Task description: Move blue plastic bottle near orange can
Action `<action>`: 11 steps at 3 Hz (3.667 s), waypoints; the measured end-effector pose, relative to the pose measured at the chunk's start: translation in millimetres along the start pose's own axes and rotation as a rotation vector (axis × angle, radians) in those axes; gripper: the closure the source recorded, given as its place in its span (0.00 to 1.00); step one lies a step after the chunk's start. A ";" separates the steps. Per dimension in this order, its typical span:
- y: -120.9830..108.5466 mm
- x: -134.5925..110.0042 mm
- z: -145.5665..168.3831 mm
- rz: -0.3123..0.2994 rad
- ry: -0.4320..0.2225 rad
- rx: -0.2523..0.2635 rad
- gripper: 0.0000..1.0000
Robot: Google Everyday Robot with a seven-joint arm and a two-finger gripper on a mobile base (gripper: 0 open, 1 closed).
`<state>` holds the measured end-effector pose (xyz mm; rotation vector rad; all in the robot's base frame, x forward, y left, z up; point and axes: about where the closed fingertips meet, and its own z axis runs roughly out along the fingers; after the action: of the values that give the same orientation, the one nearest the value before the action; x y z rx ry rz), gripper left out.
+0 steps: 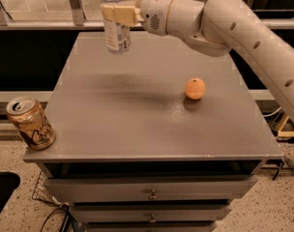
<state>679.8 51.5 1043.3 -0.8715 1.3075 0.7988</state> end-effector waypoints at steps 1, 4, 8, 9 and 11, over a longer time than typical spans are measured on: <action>50.5 -5.1 -16.8 0.015 0.032 0.023 1.00; 167.7 29.7 -41.7 0.085 0.064 0.092 1.00; 217.3 82.8 -43.4 0.044 0.061 -0.015 1.00; 218.8 82.0 -42.3 0.043 0.061 -0.017 0.82; 221.8 80.8 -40.1 0.040 0.062 -0.023 0.36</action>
Offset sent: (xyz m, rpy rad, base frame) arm -0.1465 0.0335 -0.0364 0.0174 0.0943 -0.0802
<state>473.9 119.7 941.9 -0.8967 1.3759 0.8258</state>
